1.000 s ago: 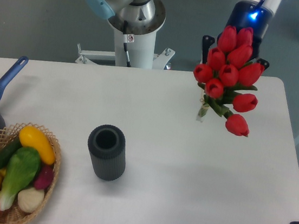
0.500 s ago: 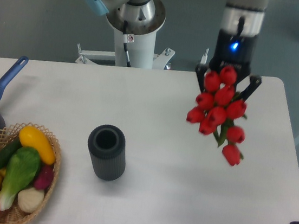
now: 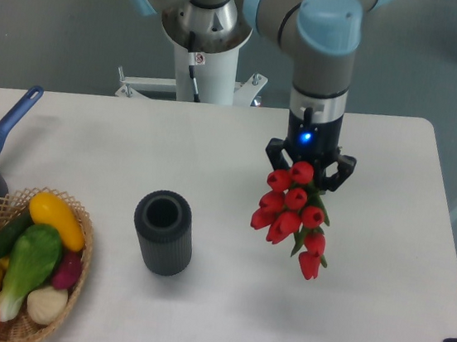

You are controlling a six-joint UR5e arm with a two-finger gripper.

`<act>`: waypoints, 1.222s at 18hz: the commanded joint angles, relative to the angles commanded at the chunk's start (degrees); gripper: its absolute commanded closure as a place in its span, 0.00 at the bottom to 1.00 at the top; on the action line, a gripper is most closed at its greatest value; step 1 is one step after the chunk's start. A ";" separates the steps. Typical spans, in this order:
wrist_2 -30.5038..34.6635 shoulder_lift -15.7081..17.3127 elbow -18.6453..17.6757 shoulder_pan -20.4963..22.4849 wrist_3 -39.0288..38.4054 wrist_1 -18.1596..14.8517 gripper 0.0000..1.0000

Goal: Place the flowers on the table
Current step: 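Carry the red tulip bunch in the gripper, swinging it downward beside the vase, then lower the held tulips toward the table beside the black vase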

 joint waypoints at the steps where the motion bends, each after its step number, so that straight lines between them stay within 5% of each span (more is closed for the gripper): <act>1: -0.35 -0.61 0.00 -0.26 -1.67 -0.09 0.59; 6: 0.17 -4.66 0.62 -1.23 -8.09 0.35 0.59; 22: 4.30 -8.44 -0.26 -3.51 -17.15 0.00 0.59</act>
